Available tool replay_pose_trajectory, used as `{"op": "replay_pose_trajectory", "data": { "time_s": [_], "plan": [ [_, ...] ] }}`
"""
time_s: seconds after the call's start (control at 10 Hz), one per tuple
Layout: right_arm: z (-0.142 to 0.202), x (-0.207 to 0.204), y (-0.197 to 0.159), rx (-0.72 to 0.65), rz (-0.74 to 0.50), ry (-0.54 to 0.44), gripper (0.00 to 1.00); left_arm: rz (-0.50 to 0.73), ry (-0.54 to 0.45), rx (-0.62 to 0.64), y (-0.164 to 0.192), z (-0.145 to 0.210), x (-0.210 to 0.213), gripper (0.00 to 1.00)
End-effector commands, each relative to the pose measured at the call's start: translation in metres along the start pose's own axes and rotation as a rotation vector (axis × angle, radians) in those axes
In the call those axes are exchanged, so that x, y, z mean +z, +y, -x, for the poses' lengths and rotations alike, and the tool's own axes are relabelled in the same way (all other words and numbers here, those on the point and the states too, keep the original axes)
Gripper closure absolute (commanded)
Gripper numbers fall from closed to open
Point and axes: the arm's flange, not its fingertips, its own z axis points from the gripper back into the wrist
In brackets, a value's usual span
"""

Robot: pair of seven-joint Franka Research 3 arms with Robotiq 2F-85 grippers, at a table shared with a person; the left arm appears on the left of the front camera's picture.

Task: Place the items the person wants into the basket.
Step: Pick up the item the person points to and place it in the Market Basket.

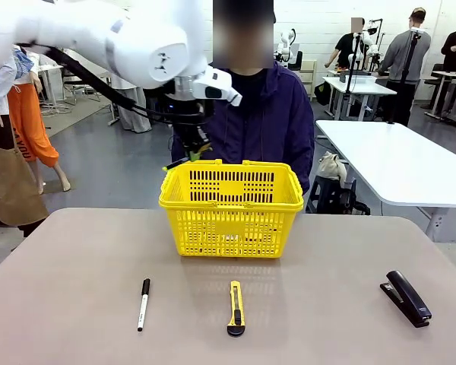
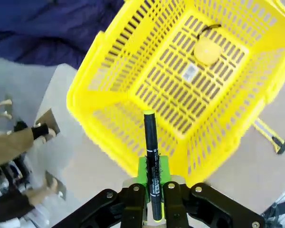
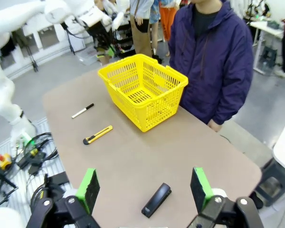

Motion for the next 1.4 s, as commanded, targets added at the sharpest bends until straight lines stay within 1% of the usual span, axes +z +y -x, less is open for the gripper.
{"op": "replay_pose_trajectory", "data": {
  "time_s": [0.0, 0.2, 0.5, 0.7, 0.9, 1.2, 1.3],
  "plan": [
    [-0.003, 0.000, -0.002, 0.014, -0.008, -0.029, 0.00, 0.022, -0.034, -0.053, 0.002, -0.024, -0.023, 0.89],
    [-0.003, 0.000, -0.002, 0.014, -0.008, -0.029, 0.00, 0.088, -0.034, -0.078, -0.008, -0.026, -0.059, 0.89],
    [-0.003, 0.000, -0.002, 0.014, -0.008, -0.029, 0.00, 0.141, -0.035, -0.142, -0.018, -0.024, -0.095, 0.89],
    [-0.003, 0.000, -0.002, 0.014, -0.008, -0.029, 0.00, 0.176, -0.008, -0.153, -0.024, -0.027, -0.114, 0.89],
    [-0.003, 0.000, -0.002, 0.014, -0.008, -0.029, 0.00, 0.197, 0.010, -0.153, -0.027, -0.028, -0.122, 0.89],
    [-0.003, 0.000, -0.002, 0.014, -0.008, -0.029, 0.00, 0.204, 0.014, -0.158, -0.025, -0.026, -0.122, 0.89],
    [-0.003, 0.000, -0.002, 0.014, -0.008, -0.029, 0.00, 0.206, 0.017, -0.156, -0.026, -0.026, -0.122, 0.62]
  ]
}}
